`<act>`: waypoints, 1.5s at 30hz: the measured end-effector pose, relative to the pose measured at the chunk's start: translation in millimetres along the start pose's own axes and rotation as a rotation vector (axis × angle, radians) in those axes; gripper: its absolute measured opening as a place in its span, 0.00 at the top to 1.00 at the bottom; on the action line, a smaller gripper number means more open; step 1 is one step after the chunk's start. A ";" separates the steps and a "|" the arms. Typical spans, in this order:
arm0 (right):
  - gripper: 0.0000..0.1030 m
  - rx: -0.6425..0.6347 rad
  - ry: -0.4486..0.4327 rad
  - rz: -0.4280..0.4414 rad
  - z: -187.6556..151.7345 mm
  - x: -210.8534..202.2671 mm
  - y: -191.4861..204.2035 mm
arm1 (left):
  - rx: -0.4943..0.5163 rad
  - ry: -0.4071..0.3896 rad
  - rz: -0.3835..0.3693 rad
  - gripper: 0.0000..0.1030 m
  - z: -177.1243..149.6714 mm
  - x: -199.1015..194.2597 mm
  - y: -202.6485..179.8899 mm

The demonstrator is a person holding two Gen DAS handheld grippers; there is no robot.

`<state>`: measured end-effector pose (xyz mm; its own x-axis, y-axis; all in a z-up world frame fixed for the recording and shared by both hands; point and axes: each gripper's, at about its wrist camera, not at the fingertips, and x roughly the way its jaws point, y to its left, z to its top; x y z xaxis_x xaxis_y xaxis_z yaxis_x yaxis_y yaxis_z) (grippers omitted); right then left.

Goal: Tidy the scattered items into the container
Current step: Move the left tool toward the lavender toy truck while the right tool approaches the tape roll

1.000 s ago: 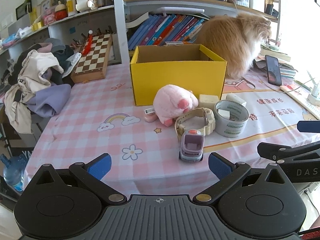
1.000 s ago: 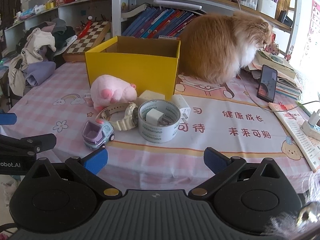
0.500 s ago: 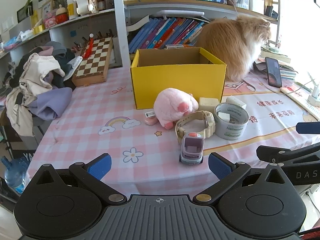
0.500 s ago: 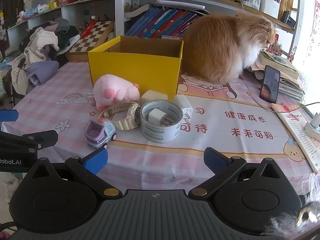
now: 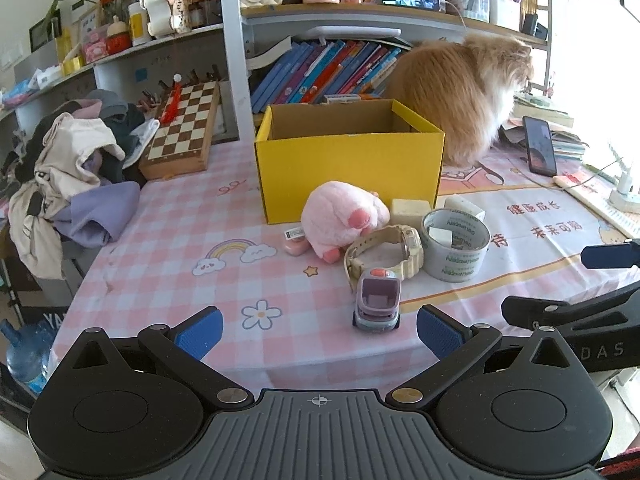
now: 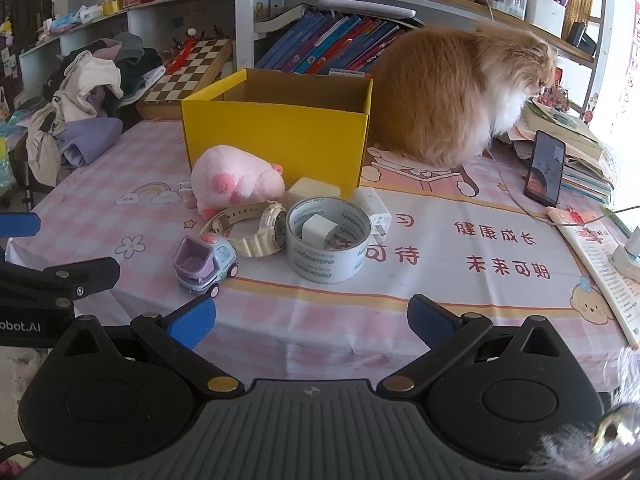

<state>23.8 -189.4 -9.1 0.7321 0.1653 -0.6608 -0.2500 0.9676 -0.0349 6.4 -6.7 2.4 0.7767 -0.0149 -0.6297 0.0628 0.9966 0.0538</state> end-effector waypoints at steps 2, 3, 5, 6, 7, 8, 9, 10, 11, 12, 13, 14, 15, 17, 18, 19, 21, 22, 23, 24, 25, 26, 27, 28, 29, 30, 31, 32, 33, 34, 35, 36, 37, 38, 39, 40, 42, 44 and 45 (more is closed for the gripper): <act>0.00 -0.001 0.001 0.001 0.3 0.0 0.2 | 0.000 0.003 -0.001 0.00 -0.4 0.0 0.0; 0.00 -0.002 0.002 0.001 0.5 0.0 0.2 | -0.001 0.005 -0.002 0.00 -0.5 0.0 0.2; 0.00 -0.008 -0.005 -0.002 1.6 1.1 2.2 | -0.003 0.007 -0.003 0.00 -0.8 0.0 0.9; 0.00 -0.008 -0.006 -0.002 1.5 1.0 2.2 | -0.004 0.007 -0.004 0.00 -1.0 -0.1 1.2; 0.00 -0.009 -0.006 -0.002 1.4 1.4 2.7 | -0.005 0.008 -0.007 0.00 -0.9 -0.1 1.5; 0.00 -0.009 -0.005 -0.002 1.3 2.0 3.1 | -0.006 0.009 -0.009 0.00 -0.8 -0.1 1.7; 0.00 -0.009 -0.004 -0.001 0.7 1.7 2.3 | -0.007 0.010 -0.011 0.00 -0.8 0.0 2.0; 0.00 -0.009 -0.003 -0.001 0.6 1.8 2.3 | -0.009 0.011 -0.012 0.00 -0.8 0.2 2.4; 0.00 -0.008 -0.001 0.000 0.4 2.1 2.4 | -0.011 0.012 -0.013 0.00 -0.9 0.4 2.6; 0.00 -0.008 0.000 -0.001 0.4 2.4 2.7 | -0.013 0.014 -0.013 0.00 -1.0 0.6 3.0; 0.00 -0.008 0.000 -0.001 0.3 2.7 3.0 | -0.015 0.017 -0.013 0.00 -1.3 1.0 3.4; 0.00 -0.008 0.001 -0.002 0.2 2.2 2.7 | -0.018 0.020 -0.012 0.00 -1.6 1.4 3.9; 0.00 -0.008 0.001 -0.003 0.5 2.5 3.3 | -0.019 0.022 -0.012 0.00 -1.7 1.7 4.3; 0.00 -0.008 0.000 -0.004 0.5 2.3 3.7 | -0.022 0.024 -0.010 0.00 -1.6 2.4 4.7; 0.00 -0.009 0.002 -0.004 -0.3 1.0 2.2 | -0.023 0.024 -0.010 0.00 -1.6 2.5 5.2; 0.00 -0.010 0.003 -0.004 -0.4 0.7 2.5 | -0.024 0.023 -0.010 0.00 -1.6 2.6 5.6; 0.00 -0.011 0.005 -0.003 -0.5 0.6 2.9 | -0.025 0.025 -0.010 0.00 -1.7 3.3 6.0; 0.00 -0.011 0.006 -0.003 -0.4 0.7 2.9 | -0.026 0.027 -0.010 0.00 -1.8 3.7 6.2; 0.00 -0.011 0.007 -0.003 -0.1 0.9 3.3 | -0.027 0.029 -0.010 0.00 -1.9 4.1 6.5; 0.00 -0.011 0.008 -0.003 0.3 1.2 3.6 | -0.028 0.031 -0.010 0.00 -2.0 4.5 6.9; 0.00 -0.011 0.009 -0.004 0.5 0.9 4.2 | -0.028 0.032 -0.010 0.00 -1.9 4.9 7.1; 0.00 -0.012 0.009 -0.005 0.8 1.3 4.2 | -0.028 0.032 -0.011 0.00 -1.9 5.2 7.4; 0.00 -0.012 0.009 -0.006 1.1 0.9 4.7 | -0.028 0.033 -0.011 0.00 -1.8 5.4 7.4; 0.00 -0.013 0.009 -0.007 1.2 0.9 5.1 | -0.029 0.034 -0.012 0.00 -1.7 5.6 7.4; 0.00 -0.013 0.009 -0.007 1.3 1.1 5.1 | -0.030 0.035 -0.012 0.00 -1.6 6.0 7.8; 0.00 -0.012 0.010 -0.008 1.3 1.2 5.1 | -0.031 0.037 -0.013 0.00 -1.7 6.3 8.2; 0.00 -0.011 0.012 -0.009 1.3 1.6 5.2 | -0.032 0.038 -0.013 0.00 -1.9 6.7 8.6; 0.00 -0.011 0.013 -0.009 1.3 2.1 5.3 | -0.033 0.040 -0.013 0.00 -2.1 7.2 9.0; 0.00 -0.010 0.014 -0.010 1.3 2.5 5.4 | -0.034 0.043 -0.011 0.00 -2.3 7.9 9.6; 0.00 -0.009 0.016 -0.010 1.3 3.0 5.4 | -0.035 0.047 -0.011 0.00 -2.4 8.7 10.0; 0.00 -0.008 0.017 -0.010 1.4 3.5 5.5 | -0.037 0.050 -0.011 0.00 -2.5 9.4 10.5; 0.00 -0.008 0.016 -0.010 1.5 4.1 5.8 | -0.037 0.054 -0.010 0.00 -2.5 10.2 10.9; 0.00 -0.007 0.017 -0.010 1.6 4.5 5.8 | -0.036 0.056 -0.010 0.00 -2.3 10.7 11.0; 0.00 -0.007 0.020 -0.010 2.2 4.8 6.3 | -0.035 0.058 -0.010 0.00 -2.2 11.1 11.1; 0.00 -0.006 0.023 -0.010 2.9 5.0 6.8 | -0.035 0.060 -0.011 0.00 -2.0 11.5 11.2; 0.00 -0.007 0.024 -0.011 3.2 5.3 7.0 | -0.036 0.061 -0.012 0.00 -1.9 11.9 11.3; 0.00 -0.009 0.024 -0.011 3.8 5.8 7.5 | -0.038 0.062 -0.016 0.00 -1.7 12.7 11.7; 0.00 -0.011 0.024 -0.012 4.4 6.3 7.9 | -0.041 0.061 -0.020 0.00 -1.5 13.4 12.1; 0.00 -0.012 0.025 -0.013 4.6 6.6 8.2 | -0.041 0.061 -0.021 0.00 -1.4 13.7 12.0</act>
<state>29.6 -179.5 -10.3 0.7192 0.1478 -0.6790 -0.2483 0.9673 -0.0525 16.9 5.2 -6.6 0.7358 -0.0322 -0.6764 0.0521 0.9986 0.0092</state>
